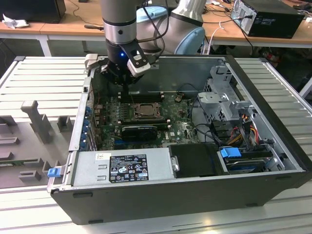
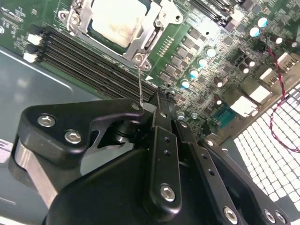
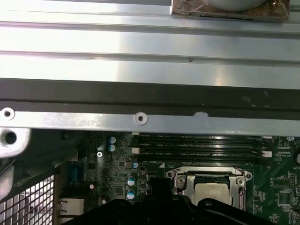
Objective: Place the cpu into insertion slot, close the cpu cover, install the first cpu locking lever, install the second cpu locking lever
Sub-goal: 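Install the first cpu locking lever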
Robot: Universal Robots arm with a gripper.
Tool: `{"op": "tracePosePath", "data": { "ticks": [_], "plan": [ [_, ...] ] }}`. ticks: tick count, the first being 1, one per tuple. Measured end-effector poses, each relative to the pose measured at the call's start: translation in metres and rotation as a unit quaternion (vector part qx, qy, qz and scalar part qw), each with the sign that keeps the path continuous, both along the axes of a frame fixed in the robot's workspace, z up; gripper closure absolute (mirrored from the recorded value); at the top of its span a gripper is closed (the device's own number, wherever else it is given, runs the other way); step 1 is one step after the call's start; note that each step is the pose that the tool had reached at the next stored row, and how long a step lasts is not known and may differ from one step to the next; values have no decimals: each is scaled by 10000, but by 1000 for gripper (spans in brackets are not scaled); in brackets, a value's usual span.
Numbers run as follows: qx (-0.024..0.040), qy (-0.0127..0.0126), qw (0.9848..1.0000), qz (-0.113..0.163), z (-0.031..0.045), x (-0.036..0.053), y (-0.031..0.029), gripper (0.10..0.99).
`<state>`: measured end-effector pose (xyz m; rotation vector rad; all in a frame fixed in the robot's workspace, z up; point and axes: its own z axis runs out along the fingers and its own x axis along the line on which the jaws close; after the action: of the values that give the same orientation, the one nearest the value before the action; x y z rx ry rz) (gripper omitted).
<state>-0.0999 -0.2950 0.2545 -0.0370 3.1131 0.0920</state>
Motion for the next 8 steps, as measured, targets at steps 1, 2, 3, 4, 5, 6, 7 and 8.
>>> {"op": "tracePosePath", "data": {
  "ticks": [1, 2, 3, 4, 5, 6, 7, 8],
  "plan": [
    [-1, 0, 10000, 0, 0, 20, 0, 980],
    [-2, 0, 10000, 0, 0, 45, 0, 980],
    [-2, 0, 10000, 0, 0, 55, 0, 980],
    [-3, 0, 10000, 0, 0, 68, 0, 980],
    [-4, 0, 10000, 1, 0, 88, 0, 980],
    [-4, 0, 10000, 1, 0, 99, 0, 980],
    [-4, 0, 10000, 0, 0, 109, 0, 980],
    [-5, 0, 10000, 0, 0, 130, 0, 980]
  ]
}}
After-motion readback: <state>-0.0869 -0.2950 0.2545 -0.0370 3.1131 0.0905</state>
